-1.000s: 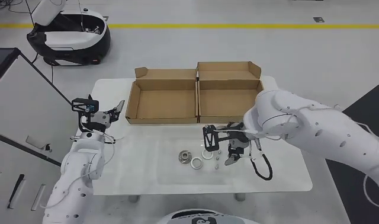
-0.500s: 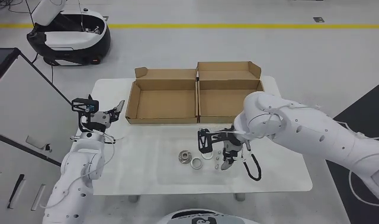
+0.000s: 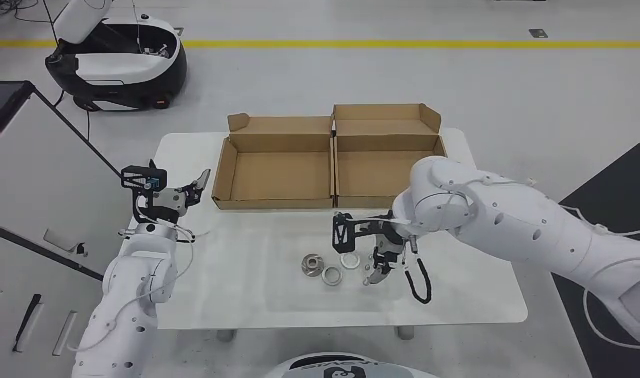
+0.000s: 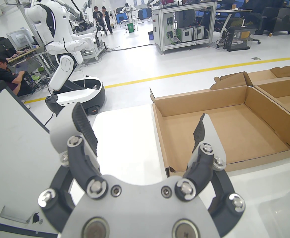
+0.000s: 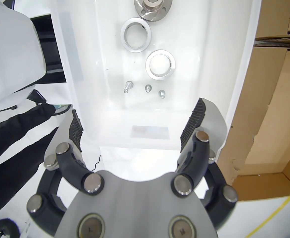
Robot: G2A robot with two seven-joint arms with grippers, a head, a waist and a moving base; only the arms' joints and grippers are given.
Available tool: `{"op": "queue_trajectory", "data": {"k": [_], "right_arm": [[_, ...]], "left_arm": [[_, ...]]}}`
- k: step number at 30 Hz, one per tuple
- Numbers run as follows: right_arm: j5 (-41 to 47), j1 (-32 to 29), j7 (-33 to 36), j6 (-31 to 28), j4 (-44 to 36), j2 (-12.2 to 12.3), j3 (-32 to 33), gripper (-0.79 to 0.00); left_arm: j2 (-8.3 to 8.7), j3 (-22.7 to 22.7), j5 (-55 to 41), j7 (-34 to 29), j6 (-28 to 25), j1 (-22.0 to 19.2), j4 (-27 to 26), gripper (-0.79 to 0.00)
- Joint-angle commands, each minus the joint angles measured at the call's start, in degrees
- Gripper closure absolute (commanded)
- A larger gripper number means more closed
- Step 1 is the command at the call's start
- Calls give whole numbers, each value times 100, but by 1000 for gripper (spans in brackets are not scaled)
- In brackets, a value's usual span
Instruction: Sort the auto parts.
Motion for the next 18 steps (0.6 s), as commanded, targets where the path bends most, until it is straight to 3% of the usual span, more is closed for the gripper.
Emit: {"op": "queue_trajectory", "data": {"k": [1, 9, 18], "right_arm": [[1, 0, 1, -1, 0, 0, -1, -785], [-182, -71, -137, 85, -16, 6, 23, -785], [-128, -87, 476, 382, -207, -30, 73, -785]], "left_arm": [[0, 0, 0, 0, 0, 0, 0, -785], [0, 0, 0, 0, 0, 0, 0, -785], [0, 0, 0, 0, 0, 0, 0, -785]]}}
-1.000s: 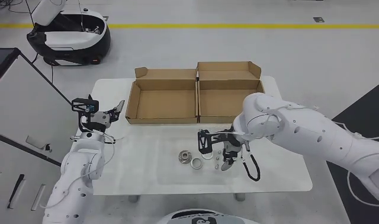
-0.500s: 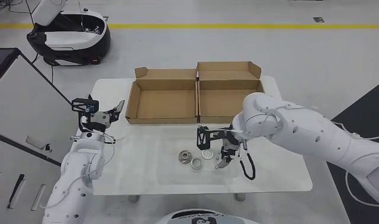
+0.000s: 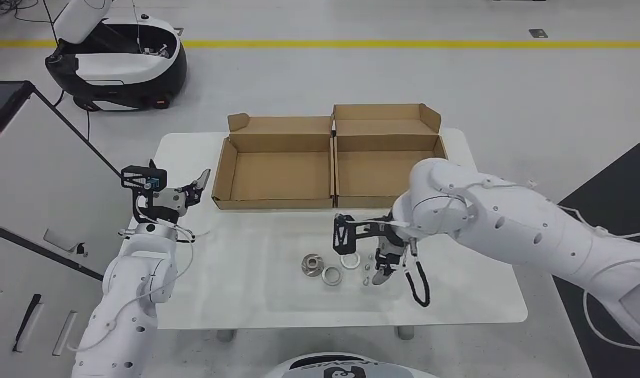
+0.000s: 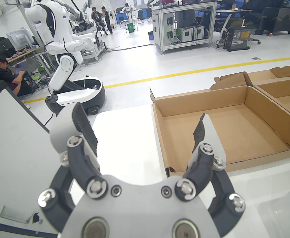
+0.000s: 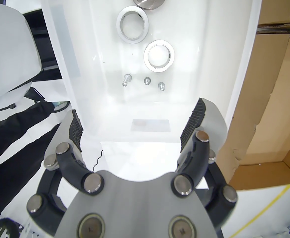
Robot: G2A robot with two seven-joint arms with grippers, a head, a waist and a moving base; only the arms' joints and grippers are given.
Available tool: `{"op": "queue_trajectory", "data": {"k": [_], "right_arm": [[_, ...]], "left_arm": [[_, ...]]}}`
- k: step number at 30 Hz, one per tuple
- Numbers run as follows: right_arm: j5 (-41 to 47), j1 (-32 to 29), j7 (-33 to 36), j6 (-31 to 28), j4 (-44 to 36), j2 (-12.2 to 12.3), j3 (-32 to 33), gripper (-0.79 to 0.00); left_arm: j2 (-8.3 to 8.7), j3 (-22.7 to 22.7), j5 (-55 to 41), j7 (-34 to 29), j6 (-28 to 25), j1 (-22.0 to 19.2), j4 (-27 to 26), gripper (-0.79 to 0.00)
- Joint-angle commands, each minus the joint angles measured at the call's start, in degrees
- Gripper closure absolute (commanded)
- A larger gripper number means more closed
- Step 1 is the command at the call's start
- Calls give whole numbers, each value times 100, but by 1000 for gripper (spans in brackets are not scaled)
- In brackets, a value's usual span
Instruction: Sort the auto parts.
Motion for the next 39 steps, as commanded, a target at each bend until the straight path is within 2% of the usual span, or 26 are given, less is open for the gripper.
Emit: {"op": "queue_trajectory", "data": {"k": [1, 2, 3, 4, 5, 11, 21, 30, 39], "right_arm": [[-20, -14, 66, 21, -10, -28, -15, -785], [-21, -21, 84, 21, -1, -44, -19, -785], [-17, -27, 105, 24, 17, -60, -24, -748], [-5, -32, 121, 26, 34, -72, -28, -440], [22, -38, 135, 26, 71, -95, -28, -366], [64, -52, 167, -37, 225, -207, -39, -372], [89, -112, 193, -125, 497, -415, -168, -332], [204, -52, 199, -119, 674, -611, -420, -342], [266, -122, 305, -13, 763, -706, -472, -320]], "left_arm": [[0, 0, 0, 0, 0, 0, 0, -785], [0, 0, 0, 0, 0, 0, 0, -785], [0, 0, 0, 0, 0, 0, 0, -785], [0, 0, 0, 0, 0, 0, 0, -785], [0, 0, 0, 0, 0, 0, 0, -785], [0, 0, 0, 0, 0, 0, 0, -785], [0, 0, 0, 0, 0, 0, 0, -785], [0, 0, 0, 0, 0, 0, 0, -785], [0, 0, 0, 0, 0, 0, 0, -785]]}}
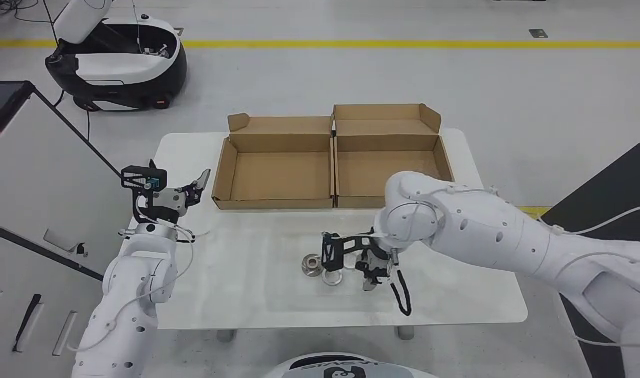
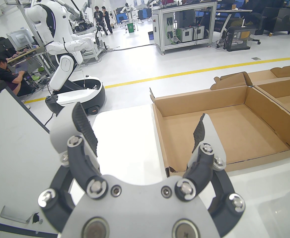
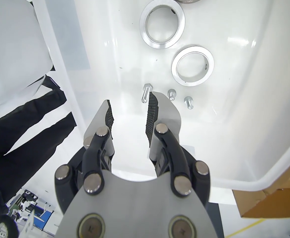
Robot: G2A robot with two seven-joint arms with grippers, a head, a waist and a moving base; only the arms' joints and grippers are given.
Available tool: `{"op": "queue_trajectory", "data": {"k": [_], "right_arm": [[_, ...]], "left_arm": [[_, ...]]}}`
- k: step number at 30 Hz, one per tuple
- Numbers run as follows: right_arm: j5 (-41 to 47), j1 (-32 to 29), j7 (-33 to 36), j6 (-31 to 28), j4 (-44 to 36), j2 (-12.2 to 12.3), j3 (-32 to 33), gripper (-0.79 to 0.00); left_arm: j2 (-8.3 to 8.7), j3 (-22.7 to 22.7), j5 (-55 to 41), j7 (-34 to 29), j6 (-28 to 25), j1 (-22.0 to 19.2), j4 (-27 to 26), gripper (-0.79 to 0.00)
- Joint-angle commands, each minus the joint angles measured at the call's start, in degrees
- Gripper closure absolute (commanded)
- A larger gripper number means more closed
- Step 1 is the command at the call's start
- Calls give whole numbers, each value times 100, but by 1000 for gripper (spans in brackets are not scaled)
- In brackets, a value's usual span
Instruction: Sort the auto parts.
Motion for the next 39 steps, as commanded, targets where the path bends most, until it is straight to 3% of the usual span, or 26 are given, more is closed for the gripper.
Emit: {"op": "queue_trajectory", "data": {"k": [1, 39], "right_arm": [[-2, -18, 24, 24, 5, -9, 0, -320], [-133, -261, 72, 72, 267, -152, 5, -360]], "left_arm": [[0, 0, 0, 0, 0, 0, 0, -785], [0, 0, 0, 0, 0, 0, 0, -785]]}}
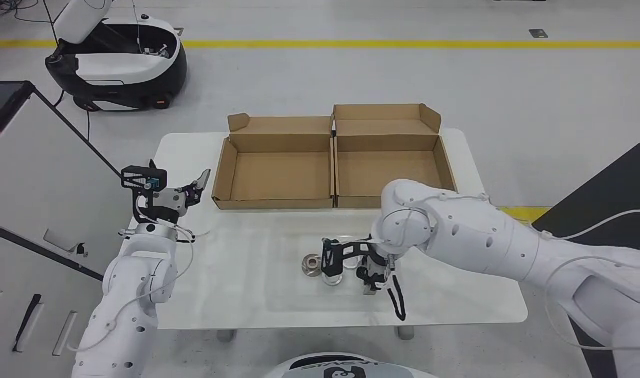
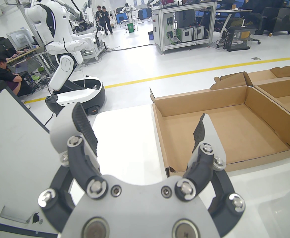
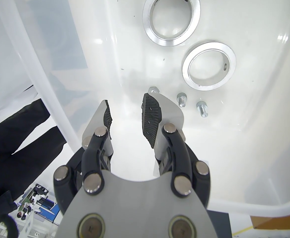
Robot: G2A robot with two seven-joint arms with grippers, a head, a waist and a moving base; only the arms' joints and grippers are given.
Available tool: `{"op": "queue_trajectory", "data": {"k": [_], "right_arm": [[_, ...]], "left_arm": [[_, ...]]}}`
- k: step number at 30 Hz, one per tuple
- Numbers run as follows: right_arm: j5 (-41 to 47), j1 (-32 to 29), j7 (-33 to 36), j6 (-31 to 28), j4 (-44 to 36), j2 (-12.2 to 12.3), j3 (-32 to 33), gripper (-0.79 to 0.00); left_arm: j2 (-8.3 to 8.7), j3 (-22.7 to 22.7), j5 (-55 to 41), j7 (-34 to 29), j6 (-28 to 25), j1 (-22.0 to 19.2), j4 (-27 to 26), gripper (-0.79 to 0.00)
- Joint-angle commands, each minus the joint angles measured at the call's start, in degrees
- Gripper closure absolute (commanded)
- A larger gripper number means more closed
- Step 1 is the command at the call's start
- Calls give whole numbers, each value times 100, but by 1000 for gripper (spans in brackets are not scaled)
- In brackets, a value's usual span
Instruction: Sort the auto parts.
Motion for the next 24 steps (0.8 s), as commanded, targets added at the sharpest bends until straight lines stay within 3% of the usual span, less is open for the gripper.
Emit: {"op": "queue_trajectory", "data": {"k": [1, 24], "right_arm": [[-4, -1, 7, 8, 11, -9, 10, -360], [-256, -186, 97, 211, -248, 83, 290, -363]], "left_arm": [[0, 0, 0, 0, 0, 0, 0, -785], [0, 0, 0, 0, 0, 0, 0, -785]]}}
